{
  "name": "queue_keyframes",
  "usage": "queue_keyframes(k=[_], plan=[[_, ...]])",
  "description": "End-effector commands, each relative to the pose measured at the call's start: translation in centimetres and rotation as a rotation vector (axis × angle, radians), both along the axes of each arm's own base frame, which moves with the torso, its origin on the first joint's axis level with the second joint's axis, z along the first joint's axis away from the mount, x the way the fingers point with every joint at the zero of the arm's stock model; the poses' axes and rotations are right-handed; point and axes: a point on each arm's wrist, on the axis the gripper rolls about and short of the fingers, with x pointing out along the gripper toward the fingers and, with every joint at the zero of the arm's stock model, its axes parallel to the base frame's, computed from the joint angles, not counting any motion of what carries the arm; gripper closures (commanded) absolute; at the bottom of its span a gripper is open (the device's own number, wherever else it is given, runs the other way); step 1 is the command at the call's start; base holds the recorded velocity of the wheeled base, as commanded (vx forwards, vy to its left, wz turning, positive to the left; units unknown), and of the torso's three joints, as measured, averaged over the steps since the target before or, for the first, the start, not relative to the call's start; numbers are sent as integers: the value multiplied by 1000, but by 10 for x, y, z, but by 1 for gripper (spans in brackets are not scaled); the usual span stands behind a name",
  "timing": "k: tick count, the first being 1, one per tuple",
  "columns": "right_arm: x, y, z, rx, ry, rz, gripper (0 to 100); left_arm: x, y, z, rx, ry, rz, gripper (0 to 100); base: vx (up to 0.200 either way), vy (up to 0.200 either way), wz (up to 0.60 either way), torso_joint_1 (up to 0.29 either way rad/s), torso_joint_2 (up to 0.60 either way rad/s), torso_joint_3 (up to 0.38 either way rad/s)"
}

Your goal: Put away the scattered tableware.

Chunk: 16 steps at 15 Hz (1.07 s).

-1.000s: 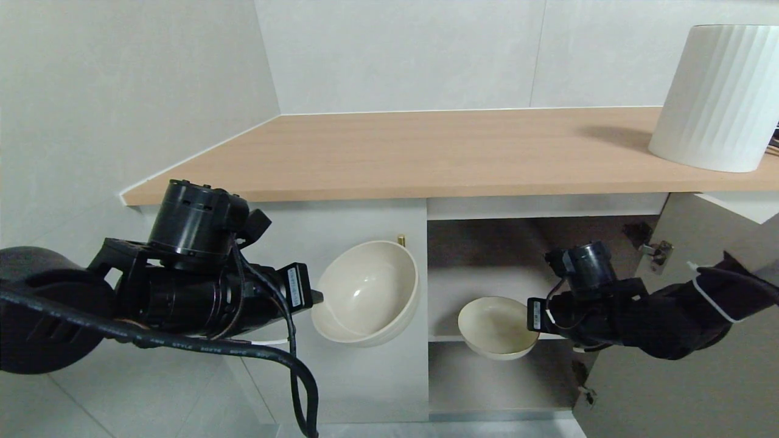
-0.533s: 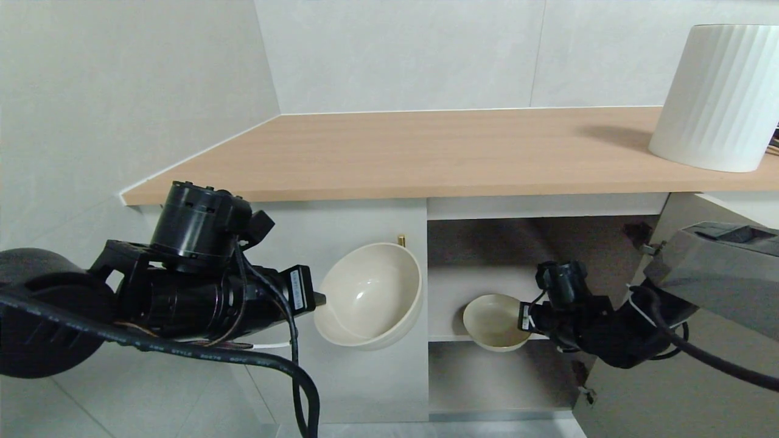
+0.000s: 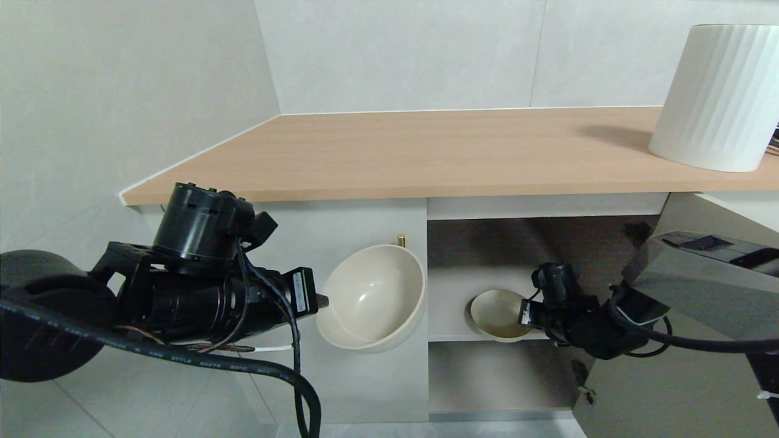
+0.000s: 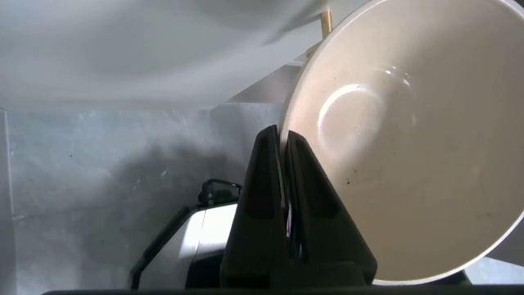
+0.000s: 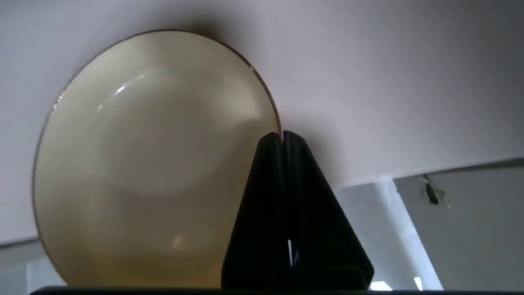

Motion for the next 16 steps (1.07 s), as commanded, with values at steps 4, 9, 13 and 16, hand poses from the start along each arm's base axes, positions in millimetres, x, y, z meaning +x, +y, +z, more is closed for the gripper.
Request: queue_keyframes(k=[4,9,13,16], plan=[[14,-2,-7,-2,-14,-18,100,-1,-3,-2,4,7,-10,100,0,0,0,0,0,0],[24,-4,-9,-3,-37,-46,100,0,-3,-4,6,11,-10,100,0,0,0,0,0,0],[28,-4,-7,10,-50,-54,100,0,-3,-5,7,13,-10,100,0,0,0,0,0,0],[28,-4,-8,9,-49,-56,100,0,-3,-5,6,15,-11,100,0,0,0,0,0,0]])
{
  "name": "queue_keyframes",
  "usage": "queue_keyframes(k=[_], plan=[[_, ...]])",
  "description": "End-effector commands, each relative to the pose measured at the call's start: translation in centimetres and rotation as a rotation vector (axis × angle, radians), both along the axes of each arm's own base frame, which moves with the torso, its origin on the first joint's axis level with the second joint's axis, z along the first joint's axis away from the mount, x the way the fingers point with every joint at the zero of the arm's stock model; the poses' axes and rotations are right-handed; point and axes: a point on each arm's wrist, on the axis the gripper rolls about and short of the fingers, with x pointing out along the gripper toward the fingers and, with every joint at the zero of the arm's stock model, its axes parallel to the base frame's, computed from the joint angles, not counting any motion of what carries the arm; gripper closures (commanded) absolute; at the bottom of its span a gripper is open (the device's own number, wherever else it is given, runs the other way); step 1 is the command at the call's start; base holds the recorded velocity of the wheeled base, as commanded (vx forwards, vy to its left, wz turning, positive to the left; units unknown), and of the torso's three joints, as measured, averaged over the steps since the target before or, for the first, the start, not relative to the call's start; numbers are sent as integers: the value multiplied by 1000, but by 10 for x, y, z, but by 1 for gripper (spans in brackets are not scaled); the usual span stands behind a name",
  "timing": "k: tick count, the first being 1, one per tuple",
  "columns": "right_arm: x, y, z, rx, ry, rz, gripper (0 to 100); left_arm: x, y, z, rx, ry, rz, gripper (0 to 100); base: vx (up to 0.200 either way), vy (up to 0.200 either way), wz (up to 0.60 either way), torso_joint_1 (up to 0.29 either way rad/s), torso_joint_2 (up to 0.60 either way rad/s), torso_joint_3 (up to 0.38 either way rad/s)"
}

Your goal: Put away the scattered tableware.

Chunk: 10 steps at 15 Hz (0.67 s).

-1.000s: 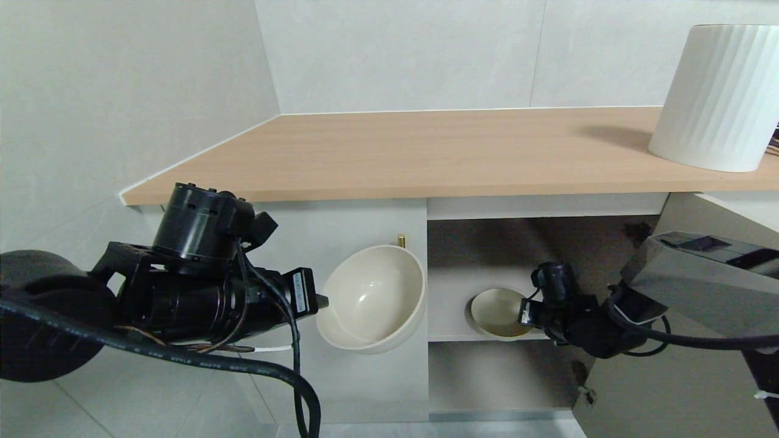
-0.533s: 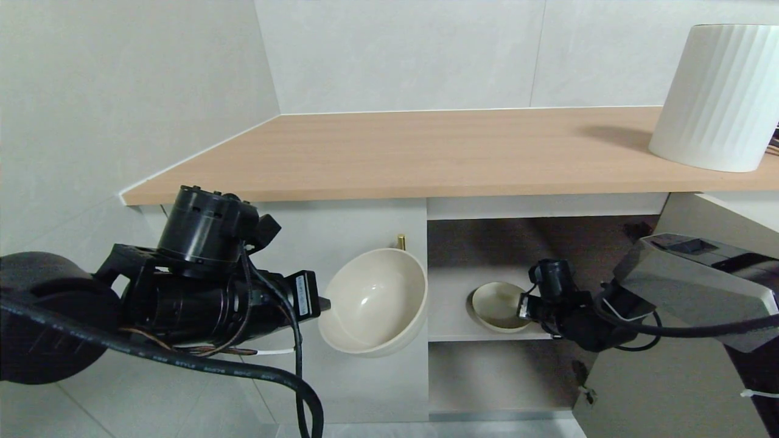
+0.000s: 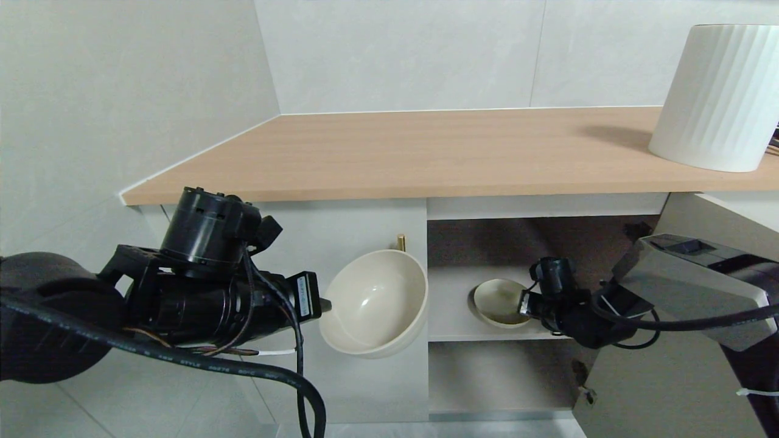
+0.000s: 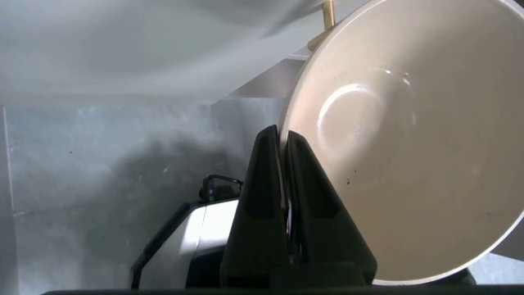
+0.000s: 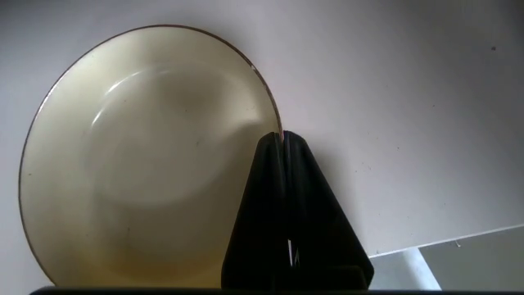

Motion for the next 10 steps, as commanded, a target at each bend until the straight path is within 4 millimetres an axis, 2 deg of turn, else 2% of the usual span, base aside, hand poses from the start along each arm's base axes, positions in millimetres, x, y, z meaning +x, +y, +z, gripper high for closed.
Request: queue_keyframes(k=[1,2,8,10], plan=[[0,0,1,0,-2,0,100,0,0,-1,0,2,-1,100,0,0,0,0,0,0],[0,0,1,0,-3,-2,0,0,0,-1,0,2,0,100,0,0,0,0,0,0],[0,0,4,4,-11,-1,0,0,0,-1,2,3,-1,100,0,0,0,0,0,0],[-2,-1,15,20,-27,-11,0,1,-1,-2,2,6,-3,100,0,0,0,0,0,0]])
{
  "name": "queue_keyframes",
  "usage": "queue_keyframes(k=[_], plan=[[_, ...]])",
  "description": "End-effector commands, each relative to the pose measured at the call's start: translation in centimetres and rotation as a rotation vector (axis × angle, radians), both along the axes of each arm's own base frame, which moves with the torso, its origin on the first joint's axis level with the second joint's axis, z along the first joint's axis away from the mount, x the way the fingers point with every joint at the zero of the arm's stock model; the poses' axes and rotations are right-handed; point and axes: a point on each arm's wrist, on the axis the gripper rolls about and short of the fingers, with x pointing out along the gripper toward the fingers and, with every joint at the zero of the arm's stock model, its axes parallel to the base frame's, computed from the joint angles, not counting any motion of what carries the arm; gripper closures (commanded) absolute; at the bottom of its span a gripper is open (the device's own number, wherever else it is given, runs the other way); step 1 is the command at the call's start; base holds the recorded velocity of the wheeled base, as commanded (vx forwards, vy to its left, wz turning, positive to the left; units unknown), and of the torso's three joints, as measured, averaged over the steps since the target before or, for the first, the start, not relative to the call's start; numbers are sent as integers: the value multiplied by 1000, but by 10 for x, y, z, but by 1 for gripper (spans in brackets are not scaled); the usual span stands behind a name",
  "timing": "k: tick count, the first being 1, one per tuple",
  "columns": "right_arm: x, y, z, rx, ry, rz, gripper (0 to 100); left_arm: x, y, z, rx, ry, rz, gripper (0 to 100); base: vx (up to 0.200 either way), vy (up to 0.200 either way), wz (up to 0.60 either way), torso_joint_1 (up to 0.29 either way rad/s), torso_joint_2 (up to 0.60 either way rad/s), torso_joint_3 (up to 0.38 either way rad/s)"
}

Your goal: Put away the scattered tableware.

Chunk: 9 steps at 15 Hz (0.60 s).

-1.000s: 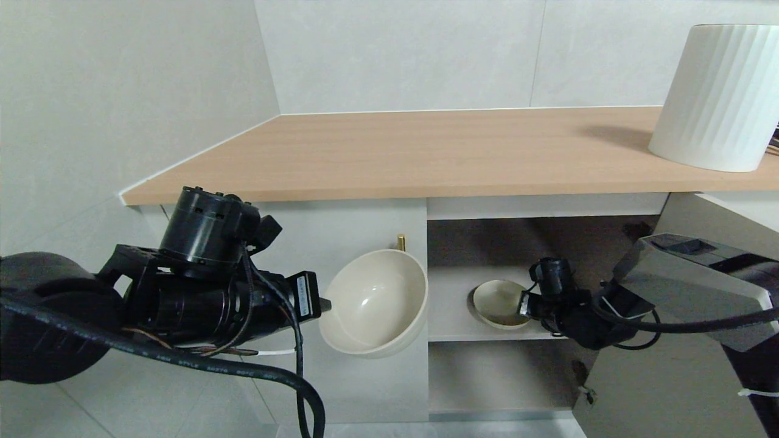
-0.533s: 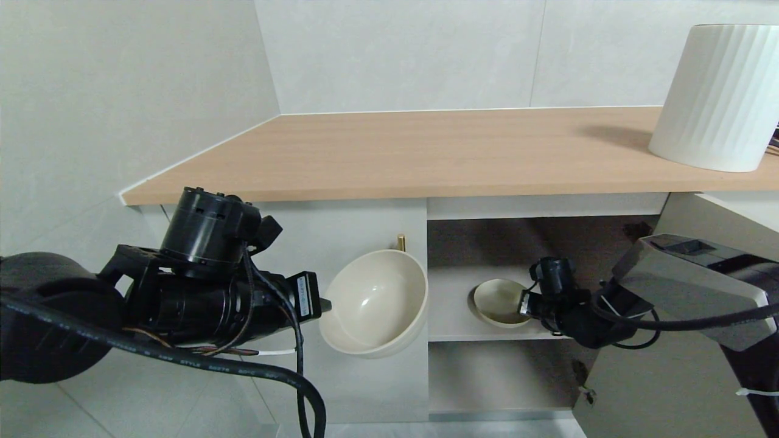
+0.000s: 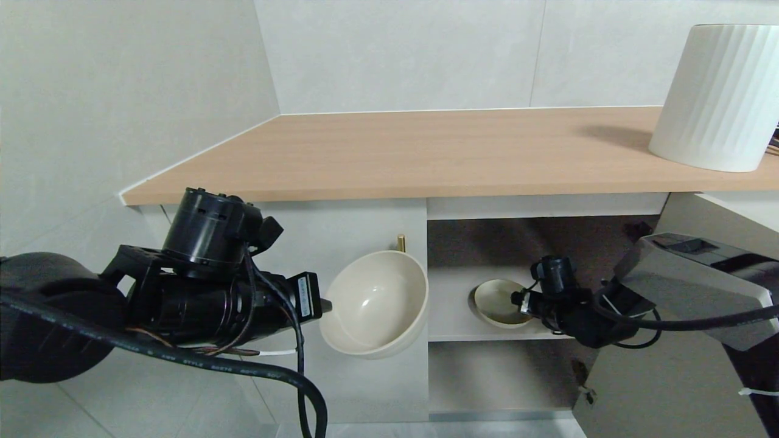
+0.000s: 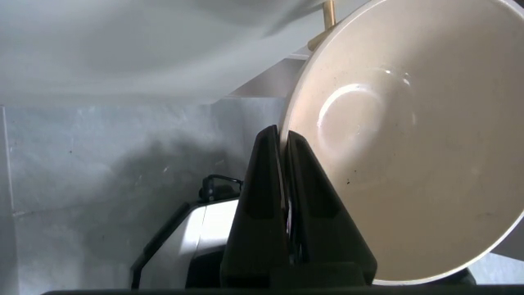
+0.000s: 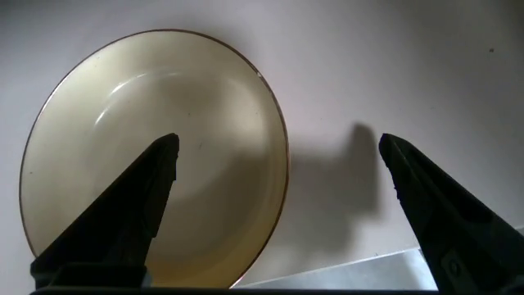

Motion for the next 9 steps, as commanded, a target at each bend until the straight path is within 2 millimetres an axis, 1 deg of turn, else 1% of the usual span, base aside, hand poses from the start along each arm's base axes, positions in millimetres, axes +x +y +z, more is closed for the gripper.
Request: queue_keyframes(k=[1,2,4,6,7,8,9], plan=[[-6,-1,17,20,-19,-5,0,0,-3,-2,4,6,-9,100,0,0,0,0,0,0],[-12,-2,25,23,-22,-3,0,0,-7,-5,11,16,-23,100,0,0,0,0,0,0],[-32,2,47,31,-31,26,0,-3,-15,-11,40,27,-62,100,0,0,0,0,0,0],[-60,10,70,41,-38,80,0,-6,-23,-18,62,40,-105,100,0,0,0,0,0,0],[-67,12,75,46,-37,99,0,-7,-26,-20,66,48,-118,100,0,0,0,0,0,0],[-89,17,88,43,4,181,0,-9,-39,-32,89,82,-159,100,0,0,0,0,0,0],[-102,21,101,42,24,231,0,-10,-47,-42,116,114,-180,100,0,0,0,0,0,0]])
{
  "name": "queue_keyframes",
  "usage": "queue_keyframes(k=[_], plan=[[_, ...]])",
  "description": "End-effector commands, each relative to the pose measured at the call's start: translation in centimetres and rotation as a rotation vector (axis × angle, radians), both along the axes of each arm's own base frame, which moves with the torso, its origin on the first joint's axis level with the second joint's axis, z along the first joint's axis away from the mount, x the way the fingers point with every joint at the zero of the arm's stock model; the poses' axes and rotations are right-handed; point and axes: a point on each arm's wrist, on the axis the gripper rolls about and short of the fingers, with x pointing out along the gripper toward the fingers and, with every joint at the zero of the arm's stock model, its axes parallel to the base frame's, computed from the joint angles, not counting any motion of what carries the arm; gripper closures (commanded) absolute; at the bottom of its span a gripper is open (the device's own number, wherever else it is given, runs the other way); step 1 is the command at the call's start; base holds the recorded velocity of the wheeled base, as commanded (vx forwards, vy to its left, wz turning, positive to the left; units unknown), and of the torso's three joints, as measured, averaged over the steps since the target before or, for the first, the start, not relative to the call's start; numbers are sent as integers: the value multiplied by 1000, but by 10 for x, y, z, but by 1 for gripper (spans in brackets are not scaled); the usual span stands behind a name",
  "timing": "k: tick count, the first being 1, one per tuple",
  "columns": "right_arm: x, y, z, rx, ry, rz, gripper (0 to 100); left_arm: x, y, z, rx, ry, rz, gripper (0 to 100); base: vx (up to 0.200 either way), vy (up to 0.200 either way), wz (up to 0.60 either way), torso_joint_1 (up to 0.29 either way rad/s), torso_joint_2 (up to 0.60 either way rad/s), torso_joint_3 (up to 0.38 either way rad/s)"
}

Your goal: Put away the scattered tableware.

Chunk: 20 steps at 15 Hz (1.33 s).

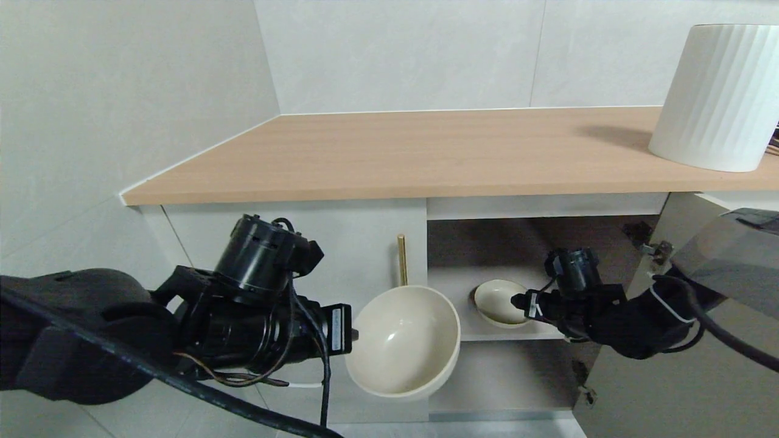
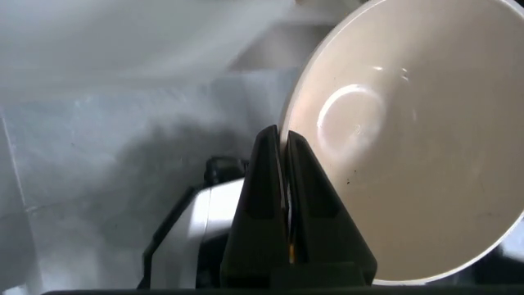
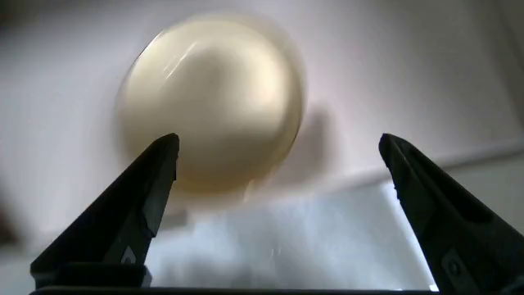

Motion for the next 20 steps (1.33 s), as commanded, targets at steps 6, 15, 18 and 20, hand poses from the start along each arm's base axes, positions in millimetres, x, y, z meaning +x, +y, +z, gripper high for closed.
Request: queue_keyframes(k=[6,15,18,20], plan=[[-81,31,80,8,44,242,0,6,-41,-64,217,107,-31,100,0,0,0,0,0,0],[-128,85,66,-90,168,511,0,1,-54,-59,261,42,-64,100,0,0,0,0,0,0],[-125,93,53,-106,193,517,0,-3,-57,-55,254,33,-77,100,0,0,0,0,0,0],[-122,96,49,-107,200,511,0,-3,-57,-55,254,32,-78,100,0,0,0,0,0,0]])
